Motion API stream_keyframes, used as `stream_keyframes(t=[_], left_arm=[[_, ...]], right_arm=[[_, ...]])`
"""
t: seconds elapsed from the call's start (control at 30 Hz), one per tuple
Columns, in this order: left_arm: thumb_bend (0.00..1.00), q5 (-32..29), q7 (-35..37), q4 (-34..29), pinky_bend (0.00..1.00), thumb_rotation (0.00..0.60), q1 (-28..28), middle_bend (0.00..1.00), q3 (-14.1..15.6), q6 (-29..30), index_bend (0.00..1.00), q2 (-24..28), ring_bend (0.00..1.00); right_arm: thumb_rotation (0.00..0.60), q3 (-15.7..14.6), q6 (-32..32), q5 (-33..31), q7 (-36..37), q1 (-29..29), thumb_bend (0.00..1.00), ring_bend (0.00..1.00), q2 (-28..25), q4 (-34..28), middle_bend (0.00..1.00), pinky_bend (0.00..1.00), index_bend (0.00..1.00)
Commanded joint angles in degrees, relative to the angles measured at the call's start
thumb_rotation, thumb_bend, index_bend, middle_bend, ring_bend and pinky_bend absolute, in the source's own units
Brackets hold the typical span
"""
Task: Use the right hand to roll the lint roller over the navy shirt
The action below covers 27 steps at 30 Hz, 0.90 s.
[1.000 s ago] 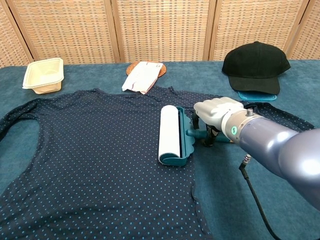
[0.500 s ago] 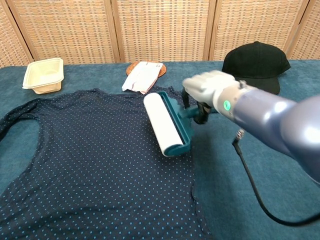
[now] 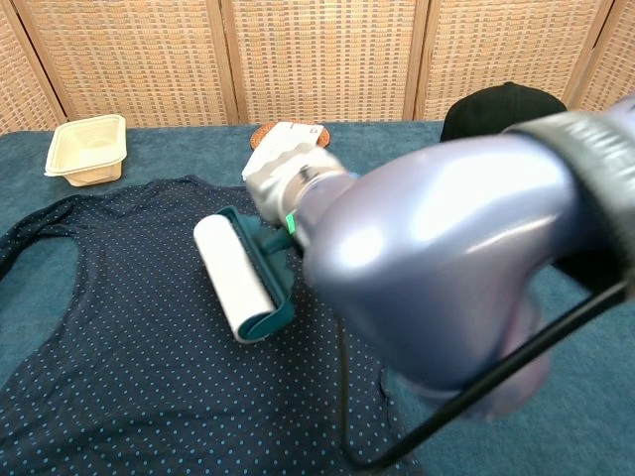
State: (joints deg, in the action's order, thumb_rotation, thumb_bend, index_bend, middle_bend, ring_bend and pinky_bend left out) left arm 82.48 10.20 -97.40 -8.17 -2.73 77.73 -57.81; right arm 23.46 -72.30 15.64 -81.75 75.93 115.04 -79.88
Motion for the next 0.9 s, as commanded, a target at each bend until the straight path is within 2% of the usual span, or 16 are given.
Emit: stream_keyframes(t=[0.03,0.2,0.4,0.57,0.77,0.9], left_arm=[[0.0,0.0,-0.1,0.0,0.0,0.6,0.0,0.0,0.0,0.0,0.0,0.0,0.0],[0.0,-0.2,-0.5,-0.2,0.0,0.6,0.1,0.0,0.0,0.1,0.0,-0.1,0.0],[0.0,0.0,-1.0,-0.4,0.0,0.6,0.1,0.0,0.1,0.3,0.0,-0.1,0.0],[0.0,0.3,-1.4,-0.5,0.0,0.6,0.2,0.0,0.3,0.6,0.0,-0.3,0.0],[0.0,0.5,-2.4,-0.8,0.0,0.6,0.2,0.0,0.4,0.6,0.0,-0.5,0.0],[0.0,0.6,-3.2,-1.0,0.0,0.6,0.0,0.0,0.6,0.5,0.0,-0.8,0.0]], right_arm=[[0.6,0.0,0.5,-0.4,-1.2,1.8,0.85,1.0,2.5,2.3,1.0,1.0,0.72],[0.6,-0.5,0.5,0.3,-1.5,2.7,0.85,1.0,4.3,3.9,1.0,1.0,0.73],[0.6,-6.5,-0.5,5.0,-1.5,0.8,0.85,1.0,4.9,6.4,1.0,1.0,0.73],[0.6,-12.0,-1.5,9.0,-1.8,-2.5,0.85,1.0,2.5,7.9,1.0,1.0,0.73],[0.6,-14.4,-2.1,10.8,-1.5,-6.5,0.85,1.0,-1.9,8.8,1.0,1.0,0.73],[0.6,-14.3,-2.0,10.8,-1.5,-8.4,0.85,1.0,-4.4,9.2,1.0,1.0,0.73]])
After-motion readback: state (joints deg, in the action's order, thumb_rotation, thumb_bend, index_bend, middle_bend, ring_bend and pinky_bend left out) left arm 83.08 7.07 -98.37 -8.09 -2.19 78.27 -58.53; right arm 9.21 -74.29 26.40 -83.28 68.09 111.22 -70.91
